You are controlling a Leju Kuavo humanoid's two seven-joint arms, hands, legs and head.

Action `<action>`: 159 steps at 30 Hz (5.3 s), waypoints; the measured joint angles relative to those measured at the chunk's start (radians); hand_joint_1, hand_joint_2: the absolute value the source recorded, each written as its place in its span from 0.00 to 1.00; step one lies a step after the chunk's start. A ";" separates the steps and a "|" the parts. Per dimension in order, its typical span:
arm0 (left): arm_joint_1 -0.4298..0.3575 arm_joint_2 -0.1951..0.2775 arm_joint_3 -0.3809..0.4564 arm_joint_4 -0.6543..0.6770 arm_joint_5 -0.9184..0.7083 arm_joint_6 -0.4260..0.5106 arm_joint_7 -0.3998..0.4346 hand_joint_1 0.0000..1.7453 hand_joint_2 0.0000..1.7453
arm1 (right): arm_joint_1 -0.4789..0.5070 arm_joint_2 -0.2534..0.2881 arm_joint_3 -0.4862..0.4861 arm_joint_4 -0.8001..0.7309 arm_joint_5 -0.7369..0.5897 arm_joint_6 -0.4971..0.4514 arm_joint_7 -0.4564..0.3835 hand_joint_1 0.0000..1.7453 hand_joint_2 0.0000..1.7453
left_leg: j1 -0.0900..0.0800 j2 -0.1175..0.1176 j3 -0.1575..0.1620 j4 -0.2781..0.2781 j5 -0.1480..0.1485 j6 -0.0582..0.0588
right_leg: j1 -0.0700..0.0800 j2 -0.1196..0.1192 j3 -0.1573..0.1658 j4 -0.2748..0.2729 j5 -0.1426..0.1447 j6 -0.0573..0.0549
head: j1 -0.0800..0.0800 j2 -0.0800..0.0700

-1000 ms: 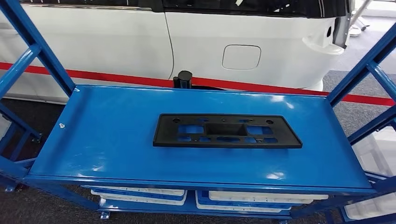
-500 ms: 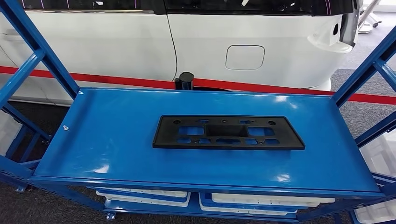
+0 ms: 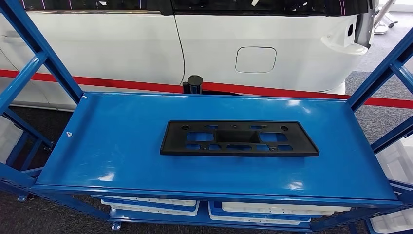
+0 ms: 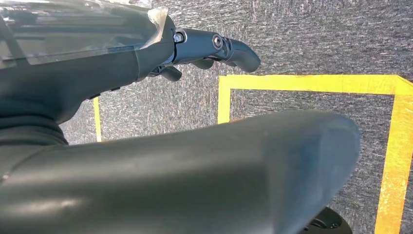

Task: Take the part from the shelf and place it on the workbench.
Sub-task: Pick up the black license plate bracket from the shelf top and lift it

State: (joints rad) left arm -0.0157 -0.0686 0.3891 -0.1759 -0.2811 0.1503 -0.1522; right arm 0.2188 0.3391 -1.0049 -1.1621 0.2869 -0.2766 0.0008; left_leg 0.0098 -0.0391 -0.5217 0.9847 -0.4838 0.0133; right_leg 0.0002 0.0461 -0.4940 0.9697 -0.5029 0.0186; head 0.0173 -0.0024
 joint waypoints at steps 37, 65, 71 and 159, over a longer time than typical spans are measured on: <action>0.000 0.000 0.003 0.001 -0.001 0.003 -0.029 0.00 0.00 | -0.059 -0.026 0.361 -0.737 -0.303 -0.403 -0.609 0.00 0.00 | -0.001 0.001 0.001 0.000 0.000 0.001 | 0.000 0.002 0.002 0.000 0.001 0.001 | 0.000 0.000; 0.000 -0.009 0.003 0.001 0.000 -0.017 -0.034 0.00 0.00 | 0.086 -0.194 0.654 -0.737 0.517 -0.242 -0.300 0.00 1.00 | -0.001 0.001 0.001 0.000 0.000 0.001 | 0.000 0.002 0.000 0.000 0.001 0.001 | 0.000 0.000; 0.000 -0.009 0.003 0.001 -0.002 -0.019 -0.034 0.00 0.00 | 0.092 -0.200 0.654 -0.739 0.602 -0.240 -0.279 0.00 1.00 | -0.001 0.001 0.001 0.000 0.000 0.001 | -0.001 0.002 0.000 0.000 0.001 0.001 | 0.000 0.000; -0.011 -0.022 0.004 -0.012 -0.019 -0.018 0.011 0.00 0.00 | -0.129 -0.491 0.949 -0.465 1.096 -0.041 0.173 0.00 1.00 | -0.001 0.002 0.001 0.001 0.001 0.001 | -0.001 0.003 0.004 0.000 0.002 0.003 | 0.000 0.000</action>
State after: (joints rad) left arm -0.0271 -0.0908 0.3929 -0.1881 -0.2998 0.1328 -0.1415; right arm 0.0895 -0.1516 -0.0560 -1.6270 1.3826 -0.3180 0.1736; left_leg 0.0090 -0.0376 -0.5208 0.9856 -0.4829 0.0148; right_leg -0.0009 0.0490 -0.4904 0.9700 -0.5007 0.0212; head 0.0170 -0.0024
